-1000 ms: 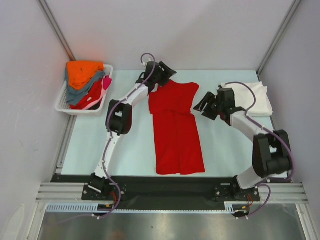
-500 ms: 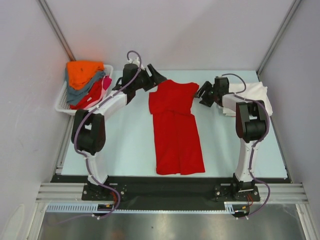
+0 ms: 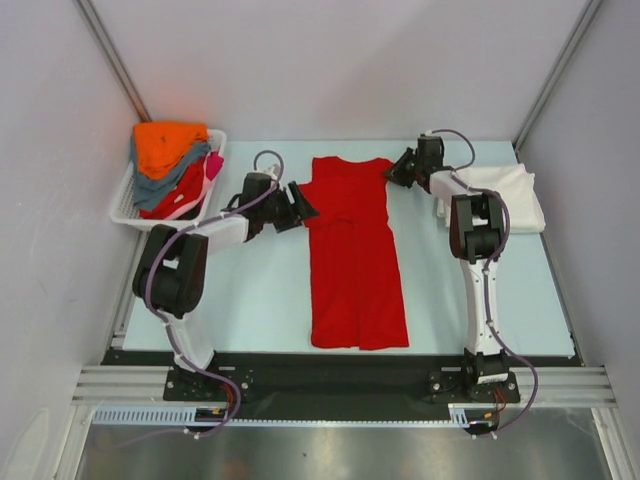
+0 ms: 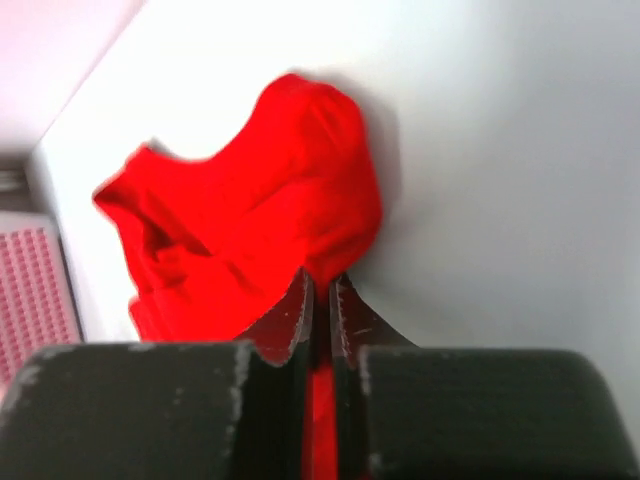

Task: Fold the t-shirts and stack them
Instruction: Fold the tshirt

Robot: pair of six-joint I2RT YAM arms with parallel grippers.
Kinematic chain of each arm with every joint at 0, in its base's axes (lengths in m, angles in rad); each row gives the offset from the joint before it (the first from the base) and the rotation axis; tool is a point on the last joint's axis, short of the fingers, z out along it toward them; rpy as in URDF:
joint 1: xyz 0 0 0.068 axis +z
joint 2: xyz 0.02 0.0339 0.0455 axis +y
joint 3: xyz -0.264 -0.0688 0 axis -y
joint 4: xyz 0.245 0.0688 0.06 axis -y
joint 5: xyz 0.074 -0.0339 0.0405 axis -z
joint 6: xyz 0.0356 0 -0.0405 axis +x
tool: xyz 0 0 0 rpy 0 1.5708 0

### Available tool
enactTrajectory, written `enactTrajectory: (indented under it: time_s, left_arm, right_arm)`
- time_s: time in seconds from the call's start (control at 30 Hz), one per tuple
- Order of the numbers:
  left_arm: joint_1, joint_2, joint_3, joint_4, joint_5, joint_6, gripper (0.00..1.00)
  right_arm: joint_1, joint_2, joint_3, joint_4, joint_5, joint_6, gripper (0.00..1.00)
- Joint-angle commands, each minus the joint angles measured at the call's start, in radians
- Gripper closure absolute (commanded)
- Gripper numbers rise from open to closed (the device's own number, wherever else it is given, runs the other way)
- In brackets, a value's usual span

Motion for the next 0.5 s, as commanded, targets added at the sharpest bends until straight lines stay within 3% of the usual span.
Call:
enactTrajectory:
  time_s: [0.0,0.07,0.13,0.17,0.23,0.47]
  left_arm:
    - [-0.047,-0.127,-0.055,0.002,0.002,0.072,0.25]
    - [-0.084,-0.155,-0.098,-0.044,-0.049,0.101,0.25]
    - [-0.111,-0.198,-0.159,-0.047,-0.079,0.105,0.25]
    - [-0.119,-0.209,-0.179,-0.049,-0.090,0.105,0.25]
    - [-0.133,-0.227,-0.225,-0.050,-0.105,0.107,0.25]
    - [-0.168,-0.289,-0.320,-0.070,-0.142,0.081,0.25]
  right_arm:
    - [-0.007,0.106,0.232,-0.111,0.073,-0.052,0.98]
    - [-0.011,0.189,0.335,-0.159,0.087,-0.080,0.96]
    - [-0.011,0.244,0.443,-0.167,0.093,-0.097,0.86]
    - [-0.013,0.253,0.464,-0.168,0.097,-0.107,0.57]
    - [-0.016,0.249,0.481,-0.167,0.103,-0.118,0.38]
    - [-0.016,0.064,0.313,-0.144,0.094,-0.190,0.37]
